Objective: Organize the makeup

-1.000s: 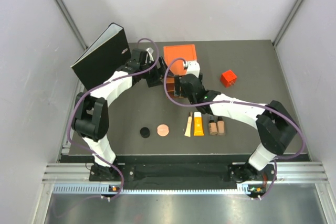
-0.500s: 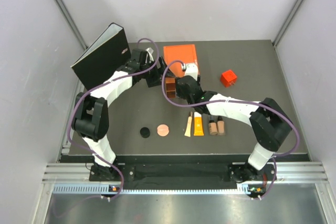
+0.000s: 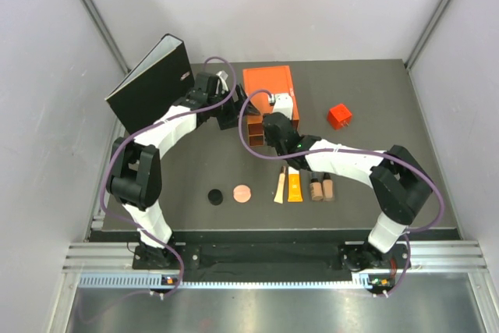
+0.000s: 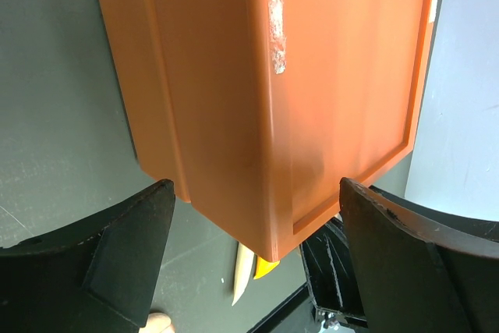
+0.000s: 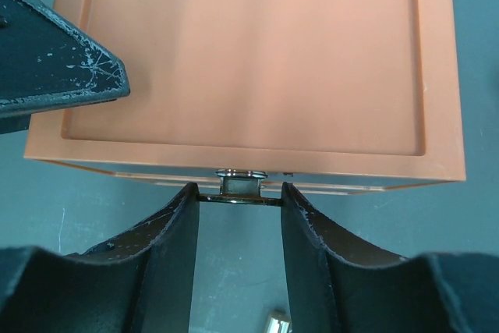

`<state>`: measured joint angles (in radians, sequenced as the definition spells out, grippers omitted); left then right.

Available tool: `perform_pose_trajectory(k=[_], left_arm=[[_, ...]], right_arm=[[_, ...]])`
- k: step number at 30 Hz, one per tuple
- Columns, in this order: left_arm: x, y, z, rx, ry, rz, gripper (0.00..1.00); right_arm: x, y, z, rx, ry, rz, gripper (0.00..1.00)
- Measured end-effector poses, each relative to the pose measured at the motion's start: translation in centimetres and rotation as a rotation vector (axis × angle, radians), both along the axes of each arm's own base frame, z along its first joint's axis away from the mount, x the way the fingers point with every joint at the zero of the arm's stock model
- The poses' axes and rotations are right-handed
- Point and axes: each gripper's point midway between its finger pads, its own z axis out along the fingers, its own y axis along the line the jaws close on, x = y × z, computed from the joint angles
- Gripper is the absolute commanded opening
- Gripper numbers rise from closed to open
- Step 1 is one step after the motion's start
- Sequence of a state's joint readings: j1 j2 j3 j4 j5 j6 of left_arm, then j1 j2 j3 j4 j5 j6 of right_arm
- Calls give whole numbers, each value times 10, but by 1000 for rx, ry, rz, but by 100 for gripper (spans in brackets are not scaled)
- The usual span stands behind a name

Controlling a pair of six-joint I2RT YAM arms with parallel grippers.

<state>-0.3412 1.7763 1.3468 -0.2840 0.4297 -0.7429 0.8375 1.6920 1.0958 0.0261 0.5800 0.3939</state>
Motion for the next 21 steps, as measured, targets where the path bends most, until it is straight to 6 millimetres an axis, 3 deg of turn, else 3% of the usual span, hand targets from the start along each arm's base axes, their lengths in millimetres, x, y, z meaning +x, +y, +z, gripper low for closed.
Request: perform_pose_trajectory(k=[2,9,21], left_arm=[[0,0,0,0,0,1,90],[3,-1,1,-5,6,12,90],[7,-1,-7,3,29,27,90]], right_arm=[[0,0,0,0,0,1,0],[-3,0,0,4,6,12,0],[-32,-17,6,34,31,54,0]])
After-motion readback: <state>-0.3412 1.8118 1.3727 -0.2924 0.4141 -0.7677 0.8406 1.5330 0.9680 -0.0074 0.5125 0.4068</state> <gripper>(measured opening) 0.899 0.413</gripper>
